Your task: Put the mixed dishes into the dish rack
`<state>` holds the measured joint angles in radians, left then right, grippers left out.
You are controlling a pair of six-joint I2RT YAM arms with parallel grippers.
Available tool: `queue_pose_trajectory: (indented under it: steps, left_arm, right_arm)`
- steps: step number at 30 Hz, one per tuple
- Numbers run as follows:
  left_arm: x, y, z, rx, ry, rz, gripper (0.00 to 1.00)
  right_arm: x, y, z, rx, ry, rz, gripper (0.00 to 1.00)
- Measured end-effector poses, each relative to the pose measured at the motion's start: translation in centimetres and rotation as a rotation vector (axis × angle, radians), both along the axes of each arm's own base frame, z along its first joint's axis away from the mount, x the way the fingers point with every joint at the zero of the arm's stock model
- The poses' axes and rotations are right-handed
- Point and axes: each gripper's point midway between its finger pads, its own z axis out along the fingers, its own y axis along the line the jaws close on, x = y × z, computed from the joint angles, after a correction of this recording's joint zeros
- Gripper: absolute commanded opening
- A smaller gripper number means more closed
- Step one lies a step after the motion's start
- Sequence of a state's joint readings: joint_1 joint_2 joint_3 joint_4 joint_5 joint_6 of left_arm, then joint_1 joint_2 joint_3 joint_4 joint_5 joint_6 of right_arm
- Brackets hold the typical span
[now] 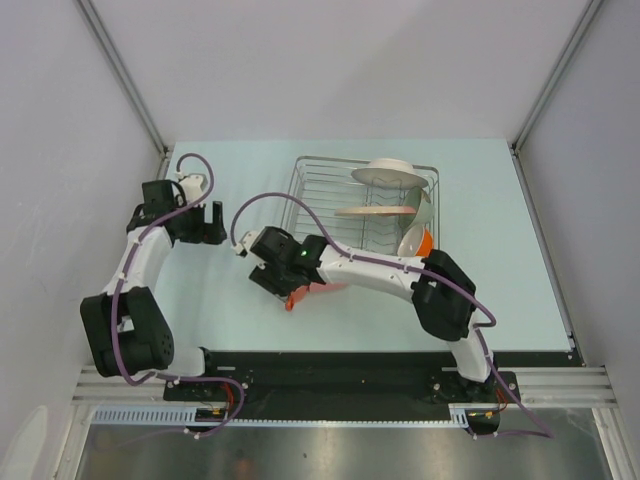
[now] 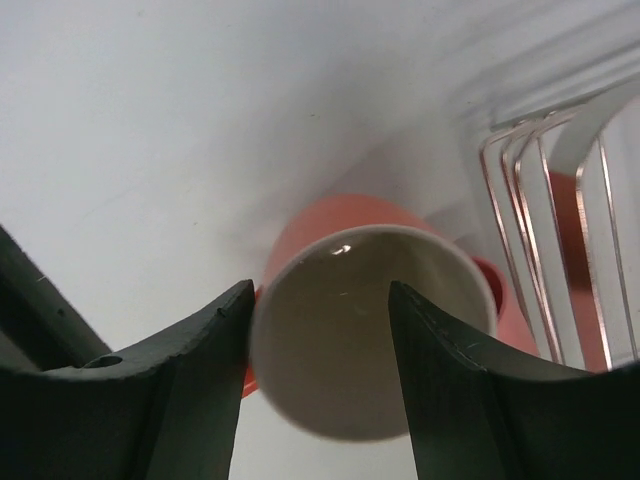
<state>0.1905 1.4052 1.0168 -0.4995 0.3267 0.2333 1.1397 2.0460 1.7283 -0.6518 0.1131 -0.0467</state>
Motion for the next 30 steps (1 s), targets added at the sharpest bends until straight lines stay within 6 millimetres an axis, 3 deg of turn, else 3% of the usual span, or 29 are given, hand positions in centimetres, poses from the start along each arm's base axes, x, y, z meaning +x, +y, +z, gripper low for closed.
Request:
queue_pose_trajectory:
  steps: [4,11,16,21,23,25,27,29,30]
  left_arm:
    - [0.0,0.1,-0.5,-0.006,0.014,0.002,1.0]
    - [-0.2,-1.1,0.0,-0.075,0.024,-0.027,1.0]
    - [0.4,-2.7,3.0,-0.152,-0.016,-0.07,1.0]
    - [0.9,-5.1,8.2,-0.233,-0.124,-0.143,1.0]
    - [0.8,-6.1,9.8,-0.266,-0.156,-0.172,1.0]
    - [0.5,-7.2,11.7,-0.314,-0.188,-0.211,1.0]
    - [0.3,-8.2,13.2,-0.36,-0.212,-0.243,1.0]
    - [0.2,-9.2,14.8,-0.423,-0.234,-0.277,1.0]
    - [0.2,-9.5,15.3,-0.446,-0.239,-0.288,1.0]
  right_arm:
    - [1.0,-0.1,-0.5,0.025,0.014,-0.014,0.45]
    - [1.6,0.8,-1.8,0.056,0.048,-0.01,0.0]
    - [2.6,0.7,-1.5,0.078,0.056,-0.03,0.0]
    - [2.5,0.5,-0.2,0.125,0.111,-0.033,0.0]
    - [2.5,0.5,1.6,0.181,0.142,-0.035,0.0]
    - [2.6,0.4,5.2,0.306,0.168,-0.032,0.0]
    - [3.0,-0.6,10.1,0.479,0.173,-0.033,0.0]
    - [3.9,-3.3,17.3,0.719,0.136,-0.051,0.0]
    - [4.1,-4.4,19.8,0.791,0.118,-0.056,0.0]
